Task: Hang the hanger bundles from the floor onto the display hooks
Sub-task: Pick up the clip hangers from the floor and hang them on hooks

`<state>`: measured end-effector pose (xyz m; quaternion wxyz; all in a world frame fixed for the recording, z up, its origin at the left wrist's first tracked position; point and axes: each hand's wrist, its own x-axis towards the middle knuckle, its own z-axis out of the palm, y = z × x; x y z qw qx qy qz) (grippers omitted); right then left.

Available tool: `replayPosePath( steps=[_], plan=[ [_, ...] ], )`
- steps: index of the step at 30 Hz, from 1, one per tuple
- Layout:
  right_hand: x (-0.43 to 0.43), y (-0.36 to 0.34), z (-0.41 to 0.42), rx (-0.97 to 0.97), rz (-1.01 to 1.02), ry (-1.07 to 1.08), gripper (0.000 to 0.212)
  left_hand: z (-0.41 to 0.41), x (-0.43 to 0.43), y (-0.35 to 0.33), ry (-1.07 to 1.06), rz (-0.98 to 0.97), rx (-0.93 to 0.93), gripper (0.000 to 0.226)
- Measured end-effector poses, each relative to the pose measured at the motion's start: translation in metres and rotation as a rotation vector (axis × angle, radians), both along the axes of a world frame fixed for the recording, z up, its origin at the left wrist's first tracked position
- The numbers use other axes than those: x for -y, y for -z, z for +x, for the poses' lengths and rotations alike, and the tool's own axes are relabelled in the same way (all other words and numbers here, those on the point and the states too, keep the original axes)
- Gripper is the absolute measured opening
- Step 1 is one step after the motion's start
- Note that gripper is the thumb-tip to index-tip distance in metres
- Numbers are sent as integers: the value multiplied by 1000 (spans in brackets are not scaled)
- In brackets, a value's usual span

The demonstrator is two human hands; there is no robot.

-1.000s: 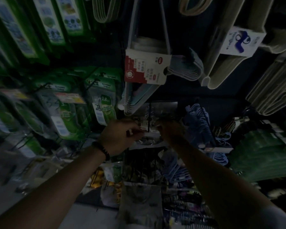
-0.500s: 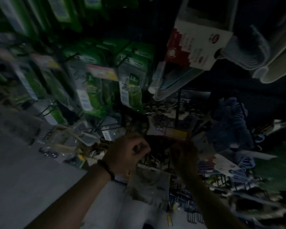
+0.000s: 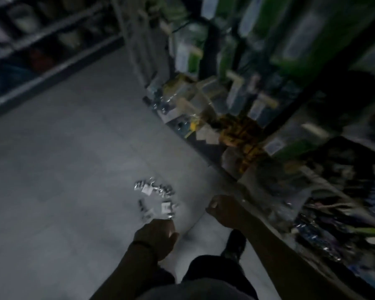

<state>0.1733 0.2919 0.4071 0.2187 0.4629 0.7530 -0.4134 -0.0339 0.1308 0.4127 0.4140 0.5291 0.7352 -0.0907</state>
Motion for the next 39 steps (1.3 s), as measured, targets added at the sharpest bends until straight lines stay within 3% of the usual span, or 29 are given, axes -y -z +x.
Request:
replayPosePath(
  steps=[6, 13, 16, 19, 20, 22, 25, 32, 39],
  plan=[
    [29, 118, -132, 40, -144, 0, 37, -95, 66, 111, -218, -128, 95, 40],
    [34, 348, -210, 216, -275, 140, 14, -148, 80, 323, -596, -256, 289, 28],
    [43, 458, -228, 275, -298, 133, 20, -158, 80, 436, -780, -313, 304, 23],
    [52, 562, -239, 304, -281, 158, 13, -163, 78, 555, -890, -355, 292, 30],
    [54, 595, -240, 309, -256, 173, 21, -164, 74, 590, -942, -378, 301, 32],
    [59, 657, -242, 337, -204, 268, 40, -164, 64, 654, -1081, -394, 315, 36],
    [61, 726, -244, 415, -198, 441, 38, -160, 45, 723, -1369, -367, 343, 37],
    [82, 785, -247, 207, -268, 723, 51, -124, 23, 791, -1776, -199, 164, 44],
    [100, 756, -260, -60, -254, 839, 37, -110, 11, 776, -1779, -158, 229, 41]
  ],
)
